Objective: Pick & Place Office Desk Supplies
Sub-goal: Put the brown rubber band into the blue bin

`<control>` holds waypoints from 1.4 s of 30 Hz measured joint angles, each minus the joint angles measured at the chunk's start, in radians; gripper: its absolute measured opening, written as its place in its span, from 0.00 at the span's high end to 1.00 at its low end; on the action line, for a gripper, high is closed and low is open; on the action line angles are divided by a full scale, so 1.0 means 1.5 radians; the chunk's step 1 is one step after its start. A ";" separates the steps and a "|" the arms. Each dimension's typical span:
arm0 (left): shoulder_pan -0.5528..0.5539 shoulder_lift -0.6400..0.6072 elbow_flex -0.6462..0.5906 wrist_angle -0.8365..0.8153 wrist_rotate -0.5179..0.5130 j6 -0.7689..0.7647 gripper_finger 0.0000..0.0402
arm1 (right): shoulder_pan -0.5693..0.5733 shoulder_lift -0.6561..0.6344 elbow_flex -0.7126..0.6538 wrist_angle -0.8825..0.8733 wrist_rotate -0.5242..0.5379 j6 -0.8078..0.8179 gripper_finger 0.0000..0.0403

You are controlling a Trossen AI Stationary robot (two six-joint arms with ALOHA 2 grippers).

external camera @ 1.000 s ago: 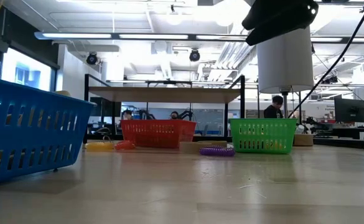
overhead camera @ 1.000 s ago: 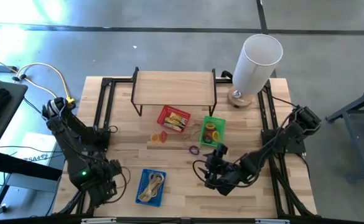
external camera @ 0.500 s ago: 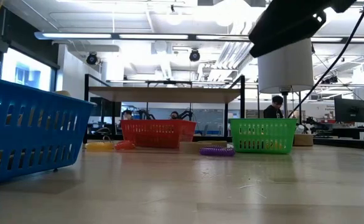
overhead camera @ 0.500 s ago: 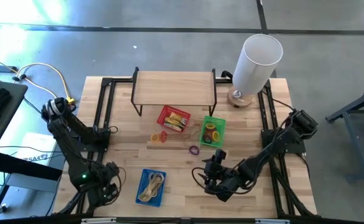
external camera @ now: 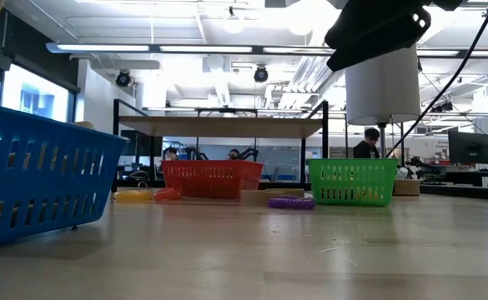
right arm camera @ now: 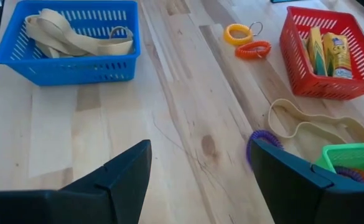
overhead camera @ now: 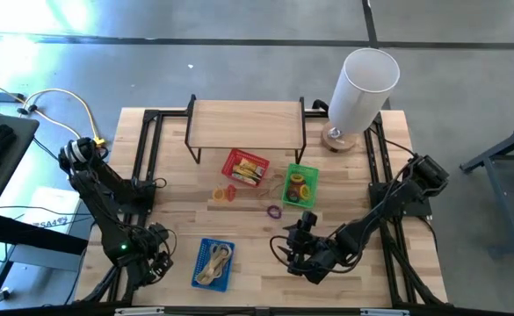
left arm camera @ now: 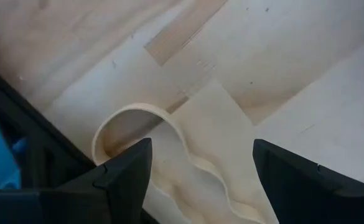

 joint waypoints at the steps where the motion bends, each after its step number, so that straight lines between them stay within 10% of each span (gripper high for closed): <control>1: 0.000 0.000 -0.009 0.015 0.004 0.000 0.33 | 0.000 0.000 0.000 0.000 0.000 -0.001 0.35; 42: 0.031 0.036 -0.081 0.158 0.076 0.028 0.33 | -0.002 -0.001 0.000 -0.001 0.000 -0.003 0.35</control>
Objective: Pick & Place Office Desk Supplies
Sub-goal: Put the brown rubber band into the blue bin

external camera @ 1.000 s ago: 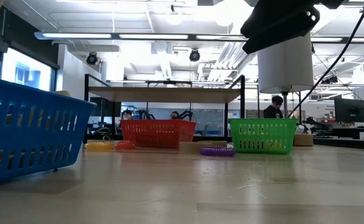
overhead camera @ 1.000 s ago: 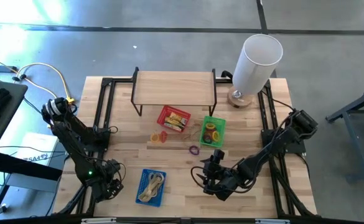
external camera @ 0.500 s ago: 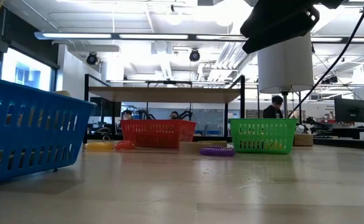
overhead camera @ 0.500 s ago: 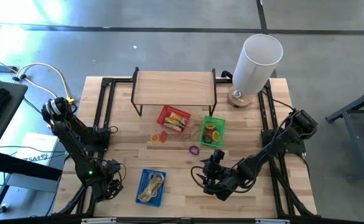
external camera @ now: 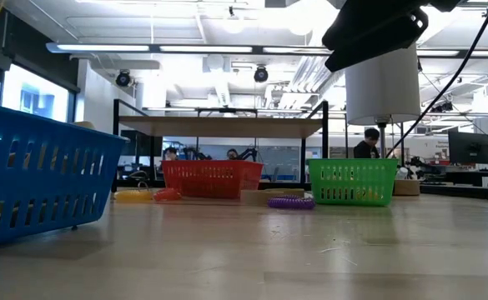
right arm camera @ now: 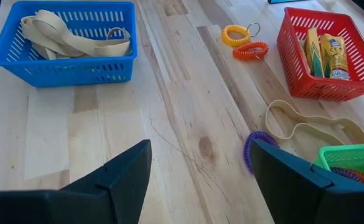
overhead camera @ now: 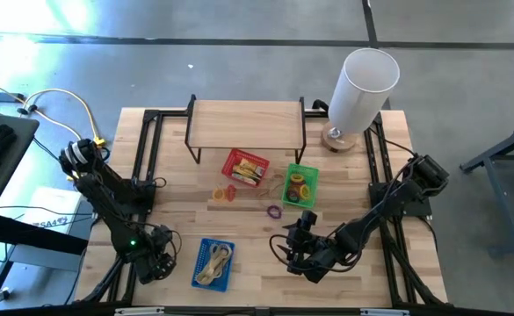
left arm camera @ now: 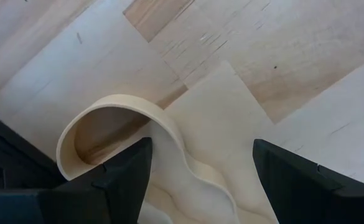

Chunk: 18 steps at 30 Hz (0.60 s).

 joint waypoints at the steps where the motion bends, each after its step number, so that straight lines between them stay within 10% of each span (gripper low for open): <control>1: 0.000 0.000 0.000 0.000 0.001 0.004 0.33 | 0.000 0.000 0.000 0.000 0.000 0.000 0.35; 18: 0.000 0.001 -0.001 0.002 -0.004 -0.010 0.35 | 0.000 0.000 0.000 0.000 0.000 0.000 0.35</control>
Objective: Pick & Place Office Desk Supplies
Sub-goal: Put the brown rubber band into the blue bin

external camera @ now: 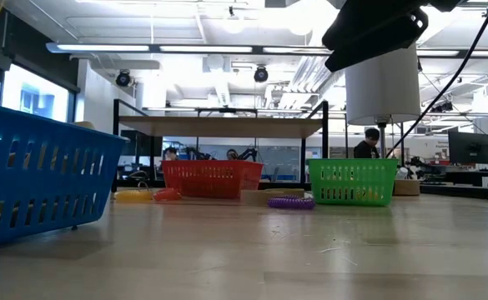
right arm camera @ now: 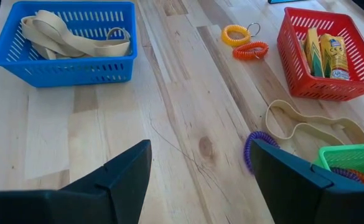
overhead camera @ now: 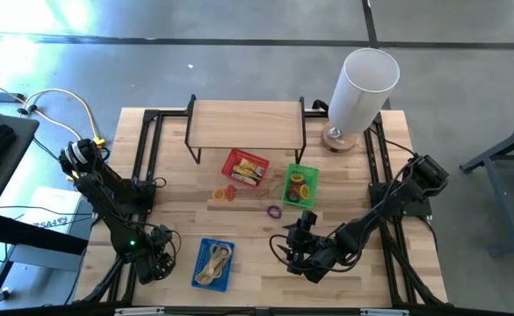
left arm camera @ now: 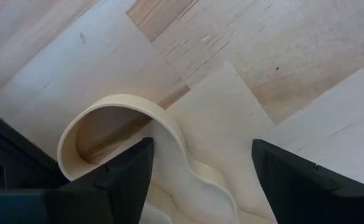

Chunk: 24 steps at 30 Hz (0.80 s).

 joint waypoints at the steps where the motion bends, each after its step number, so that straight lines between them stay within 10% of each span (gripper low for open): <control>1: 0.000 0.000 0.000 -0.001 0.000 -0.003 0.36 | 0.000 0.000 0.000 0.000 0.000 0.000 0.35; 18: 0.007 0.001 0.000 -0.039 0.016 0.026 0.95 | 0.000 0.000 0.000 0.000 -0.002 0.005 0.35; 24: 0.025 -0.001 0.007 -0.048 0.028 0.066 0.99 | 0.000 0.000 0.000 0.000 -0.002 0.003 0.35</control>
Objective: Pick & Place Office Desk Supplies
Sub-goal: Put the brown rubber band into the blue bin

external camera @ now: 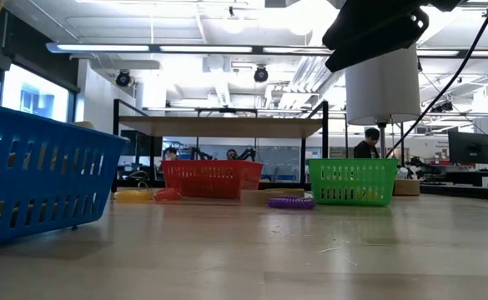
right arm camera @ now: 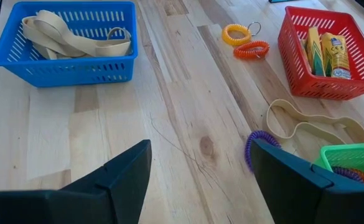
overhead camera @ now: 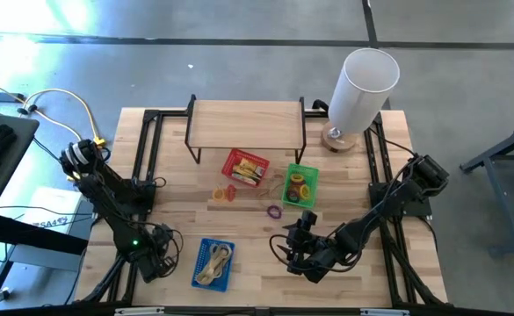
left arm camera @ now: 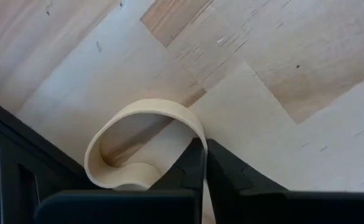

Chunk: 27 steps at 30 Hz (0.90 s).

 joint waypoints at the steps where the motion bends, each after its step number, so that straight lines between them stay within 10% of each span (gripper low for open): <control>1: 0.005 -0.001 0.005 -0.006 0.001 0.009 0.99 | 0.000 0.000 0.000 0.000 0.000 0.000 0.35; 15: 0.090 -0.006 0.258 -0.298 -0.155 0.191 1.00 | 0.000 0.000 0.000 0.000 0.000 -0.003 0.35; 27: 0.123 -0.007 0.394 -0.336 -0.218 0.318 1.00 | 0.002 0.000 0.000 0.000 -0.001 -0.003 0.35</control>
